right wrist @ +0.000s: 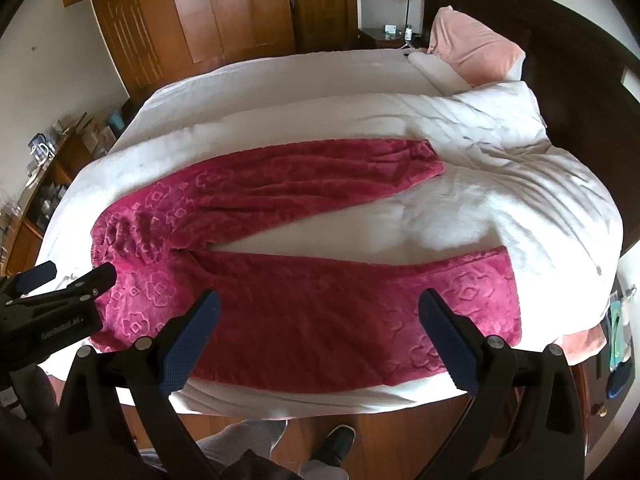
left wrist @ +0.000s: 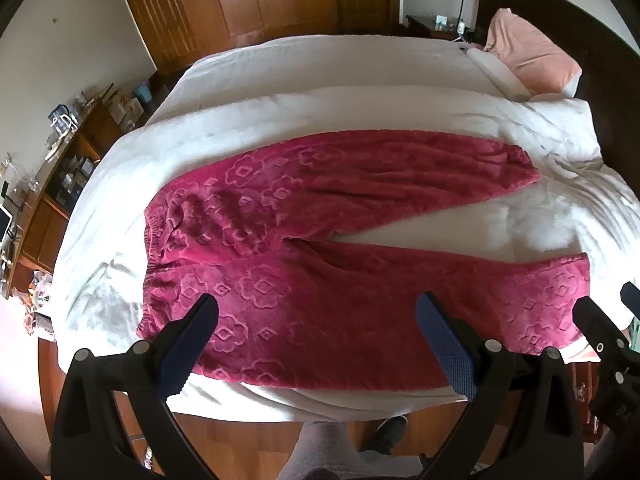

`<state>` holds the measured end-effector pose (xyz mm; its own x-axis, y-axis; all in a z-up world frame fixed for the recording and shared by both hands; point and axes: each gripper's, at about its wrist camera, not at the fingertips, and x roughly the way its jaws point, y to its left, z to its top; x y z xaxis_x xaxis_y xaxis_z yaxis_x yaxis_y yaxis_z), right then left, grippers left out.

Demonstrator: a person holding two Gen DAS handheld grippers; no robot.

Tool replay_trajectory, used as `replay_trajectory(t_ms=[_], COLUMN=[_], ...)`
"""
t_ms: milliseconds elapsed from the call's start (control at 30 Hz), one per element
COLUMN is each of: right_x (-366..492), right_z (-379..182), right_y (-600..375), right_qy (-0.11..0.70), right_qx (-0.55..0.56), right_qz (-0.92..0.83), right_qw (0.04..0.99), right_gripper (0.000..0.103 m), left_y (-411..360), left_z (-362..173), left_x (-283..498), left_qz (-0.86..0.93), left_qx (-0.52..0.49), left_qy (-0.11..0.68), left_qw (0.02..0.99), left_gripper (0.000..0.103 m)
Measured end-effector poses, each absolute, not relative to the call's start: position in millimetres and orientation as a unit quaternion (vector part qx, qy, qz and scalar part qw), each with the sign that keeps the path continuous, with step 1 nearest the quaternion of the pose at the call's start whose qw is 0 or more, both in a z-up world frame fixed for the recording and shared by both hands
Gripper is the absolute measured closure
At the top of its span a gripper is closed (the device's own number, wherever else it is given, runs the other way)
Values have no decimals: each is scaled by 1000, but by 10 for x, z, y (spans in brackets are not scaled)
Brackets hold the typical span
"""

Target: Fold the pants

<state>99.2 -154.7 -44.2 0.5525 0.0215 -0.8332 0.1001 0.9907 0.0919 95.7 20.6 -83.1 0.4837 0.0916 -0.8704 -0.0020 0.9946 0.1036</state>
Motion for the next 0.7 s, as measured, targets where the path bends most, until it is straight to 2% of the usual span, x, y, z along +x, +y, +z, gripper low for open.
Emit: replay_trajectory(t_ms=[700], right_x=[2180], right_z=[-820], right_y=[-1178], right_qy=[524], right_qx=[95], right_qz=[-17], right_qw=[846], right_gripper=[3], left_y=[957], left_z=[-1198], left_x=[1873], left_qz=[60], left_qx=[30], left_qy=[548], left_qw=[834], left_gripper=[5])
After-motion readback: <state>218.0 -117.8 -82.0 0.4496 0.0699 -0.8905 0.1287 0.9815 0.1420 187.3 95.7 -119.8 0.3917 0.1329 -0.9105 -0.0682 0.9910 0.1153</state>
